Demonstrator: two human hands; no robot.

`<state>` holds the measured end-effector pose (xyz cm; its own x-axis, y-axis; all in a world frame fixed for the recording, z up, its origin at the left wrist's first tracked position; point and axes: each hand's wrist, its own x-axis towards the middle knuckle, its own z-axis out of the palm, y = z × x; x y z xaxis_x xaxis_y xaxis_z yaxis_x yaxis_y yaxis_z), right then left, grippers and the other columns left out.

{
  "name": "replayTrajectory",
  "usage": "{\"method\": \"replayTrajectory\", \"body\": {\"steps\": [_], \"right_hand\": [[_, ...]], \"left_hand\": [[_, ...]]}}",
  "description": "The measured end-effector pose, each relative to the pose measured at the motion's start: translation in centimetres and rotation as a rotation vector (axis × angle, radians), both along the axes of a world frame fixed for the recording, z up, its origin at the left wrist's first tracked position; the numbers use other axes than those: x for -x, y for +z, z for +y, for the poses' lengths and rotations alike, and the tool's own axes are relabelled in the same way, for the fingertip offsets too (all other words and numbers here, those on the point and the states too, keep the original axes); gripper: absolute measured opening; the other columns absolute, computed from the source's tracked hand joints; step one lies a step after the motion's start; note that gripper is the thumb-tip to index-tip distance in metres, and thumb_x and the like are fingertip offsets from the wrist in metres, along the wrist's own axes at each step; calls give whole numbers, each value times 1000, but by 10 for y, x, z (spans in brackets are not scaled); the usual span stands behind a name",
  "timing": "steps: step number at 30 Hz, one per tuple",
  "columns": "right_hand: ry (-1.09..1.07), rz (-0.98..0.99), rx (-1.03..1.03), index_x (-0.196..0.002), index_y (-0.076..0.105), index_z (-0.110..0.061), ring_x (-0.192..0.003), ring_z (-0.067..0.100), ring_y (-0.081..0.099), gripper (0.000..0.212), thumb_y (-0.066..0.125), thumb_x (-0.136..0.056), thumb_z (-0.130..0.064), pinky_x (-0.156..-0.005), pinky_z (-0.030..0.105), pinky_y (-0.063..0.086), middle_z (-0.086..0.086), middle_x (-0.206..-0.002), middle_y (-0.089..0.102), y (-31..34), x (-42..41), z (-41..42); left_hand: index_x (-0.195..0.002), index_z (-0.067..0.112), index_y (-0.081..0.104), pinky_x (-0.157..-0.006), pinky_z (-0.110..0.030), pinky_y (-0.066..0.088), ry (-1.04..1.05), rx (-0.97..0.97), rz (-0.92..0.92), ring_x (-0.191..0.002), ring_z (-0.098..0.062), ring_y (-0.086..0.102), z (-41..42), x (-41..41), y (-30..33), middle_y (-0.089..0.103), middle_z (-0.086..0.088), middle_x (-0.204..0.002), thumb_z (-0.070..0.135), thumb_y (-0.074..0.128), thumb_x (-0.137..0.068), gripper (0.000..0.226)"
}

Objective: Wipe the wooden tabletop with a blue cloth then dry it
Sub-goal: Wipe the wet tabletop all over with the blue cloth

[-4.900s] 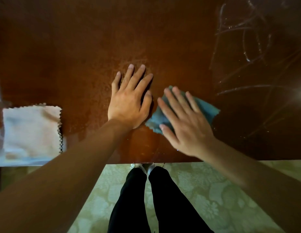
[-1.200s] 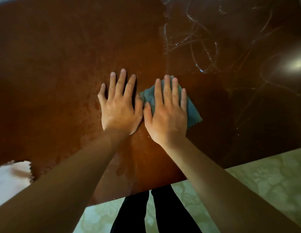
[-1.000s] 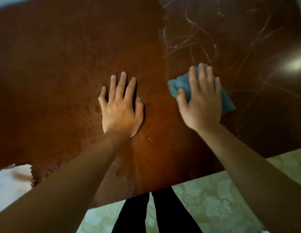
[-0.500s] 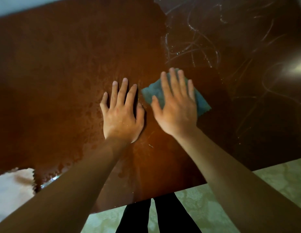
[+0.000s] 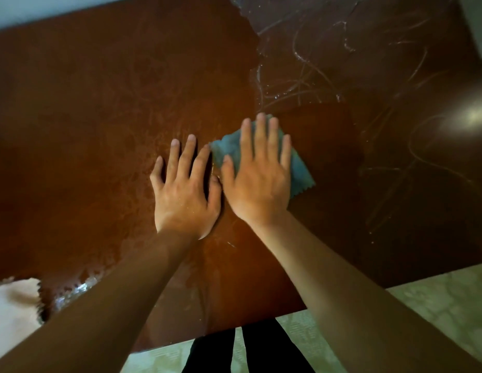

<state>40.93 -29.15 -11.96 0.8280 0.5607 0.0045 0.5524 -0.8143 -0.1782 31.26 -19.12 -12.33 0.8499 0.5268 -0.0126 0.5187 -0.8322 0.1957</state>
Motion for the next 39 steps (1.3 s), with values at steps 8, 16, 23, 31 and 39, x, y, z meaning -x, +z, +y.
{"method": "replayTrajectory", "body": {"steps": [8,16,23,31,39], "right_hand": [[-59,18,57,-163,18,-13,-159,30,8,72,22,-104,-54,-129,50,6,14,-171,13,1,-81,-51],[-66,16,42,-163,14,-10,-159,33,6,71,18,-105,-50,-128,51,4,17,-171,11,4,-50,1],[123,33,69,-164,11,-14,-159,28,3,72,17,-104,-55,-129,48,4,12,-172,8,2,-39,4],[-215,32,70,-163,12,-10,-159,31,4,72,21,-105,-52,-129,52,3,16,-171,9,5,-103,-14],[111,17,23,-162,21,-12,-159,30,10,71,26,-104,-52,-129,48,7,14,-170,17,4,-54,10]], "left_hand": [[-153,20,35,-122,-53,9,14,33,-2,-155,-24,9,-2,0,4,22,-4,-166,44,28,-102,56],[-153,21,35,-122,-53,10,14,15,5,-155,-24,10,-2,-1,3,23,-4,-166,44,28,-102,56],[-154,21,35,-122,-53,11,5,17,10,-155,-24,10,-2,-1,4,23,-4,-165,43,30,-102,56],[-153,20,37,-122,-54,11,5,24,19,-155,-26,11,-2,-2,5,25,-5,-165,42,31,-102,56],[-143,21,49,-114,-51,19,-24,119,-47,-147,-28,28,11,-10,17,40,-5,-155,42,43,-95,53]]}}
